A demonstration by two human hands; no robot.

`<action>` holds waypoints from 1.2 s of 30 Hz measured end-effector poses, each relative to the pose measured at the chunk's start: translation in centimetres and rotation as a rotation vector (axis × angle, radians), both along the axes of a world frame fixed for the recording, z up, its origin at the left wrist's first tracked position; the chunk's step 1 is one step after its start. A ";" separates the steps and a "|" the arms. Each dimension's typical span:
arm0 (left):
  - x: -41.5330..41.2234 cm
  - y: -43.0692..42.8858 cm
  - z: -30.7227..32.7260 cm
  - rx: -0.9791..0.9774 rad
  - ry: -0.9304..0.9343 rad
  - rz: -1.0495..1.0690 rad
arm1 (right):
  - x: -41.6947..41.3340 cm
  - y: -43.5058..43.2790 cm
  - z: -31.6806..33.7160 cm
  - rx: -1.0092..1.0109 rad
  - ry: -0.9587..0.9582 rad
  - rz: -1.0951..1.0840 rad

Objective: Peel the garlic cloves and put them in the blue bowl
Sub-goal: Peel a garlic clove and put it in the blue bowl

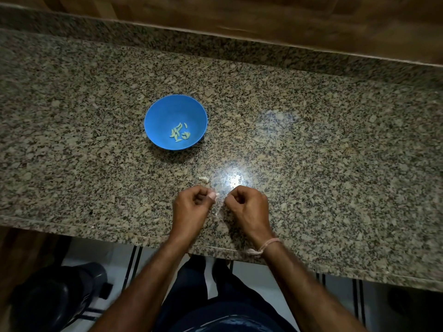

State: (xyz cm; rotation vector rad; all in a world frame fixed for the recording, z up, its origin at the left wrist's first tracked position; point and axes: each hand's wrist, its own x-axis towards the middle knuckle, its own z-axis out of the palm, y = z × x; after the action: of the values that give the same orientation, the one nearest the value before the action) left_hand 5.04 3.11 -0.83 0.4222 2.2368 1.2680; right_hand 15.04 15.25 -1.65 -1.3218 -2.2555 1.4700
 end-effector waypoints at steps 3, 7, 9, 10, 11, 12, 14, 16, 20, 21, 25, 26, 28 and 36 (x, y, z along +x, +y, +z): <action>-0.2 0.0 -0.4 0.020 -0.159 0.106 | 0.1 0.3 0.0 0.130 -0.043 0.144; -0.2 0.1 -0.9 0.056 -0.304 0.154 | 0.1 0.2 -0.4 0.229 -0.043 0.215; -0.2 0.1 -1.2 0.092 -0.374 0.153 | 0.0 0.2 -0.2 0.116 0.065 0.167; -0.2 0.1 -1.3 0.114 -0.412 0.153 | -0.1 0.1 -0.1 0.011 0.122 0.128; -0.2 0.1 -1.3 0.132 -0.441 0.146 | -0.2 0.1 0.1 -0.086 0.169 0.096; -0.2 0.1 -1.3 0.141 -0.454 0.135 | -0.2 0.1 0.2 -0.152 0.201 0.071; -0.2 0.1 -1.1 0.148 -0.460 0.111 | -0.3 0.1 0.0 -0.233 0.239 0.029; -0.3 0.1 -0.9 0.160 -0.475 0.089 | -0.3 0.3 -0.3 -0.316 0.257 -0.008; -0.5 0.0 -0.7 0.178 -0.480 0.056 | -0.4 0.4 -0.5 -0.412 0.288 -0.041; -0.4 0.0 -0.6 0.183 -0.471 0.046 | -0.4 0.3 -0.4 -0.425 0.302 -0.047; -0.3 0.0 -0.7 0.192 -0.444 0.033 | -0.4 0.1 -0.5 -0.454 0.325 -0.072; -0.2 0.0 -0.6 0.198 -0.444 0.042 | -0.4 0.0 -0.5 -0.473 0.332 -0.084; 0.1 0.3 -0.5 0.207 -0.443 0.064 | -0.4 -0.3 -0.3 -0.530 0.353 -0.116; 0.8 0.7 -0.6 0.023 -0.058 -0.065 | -0.8 -1.1 -0.3 -0.759 0.374 -0.285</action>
State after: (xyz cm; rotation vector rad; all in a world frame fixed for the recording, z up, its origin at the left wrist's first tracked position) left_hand 5.86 3.86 -1.48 0.4571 2.1444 1.2582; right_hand 14.22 14.14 -1.90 -1.2891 -1.2481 2.3155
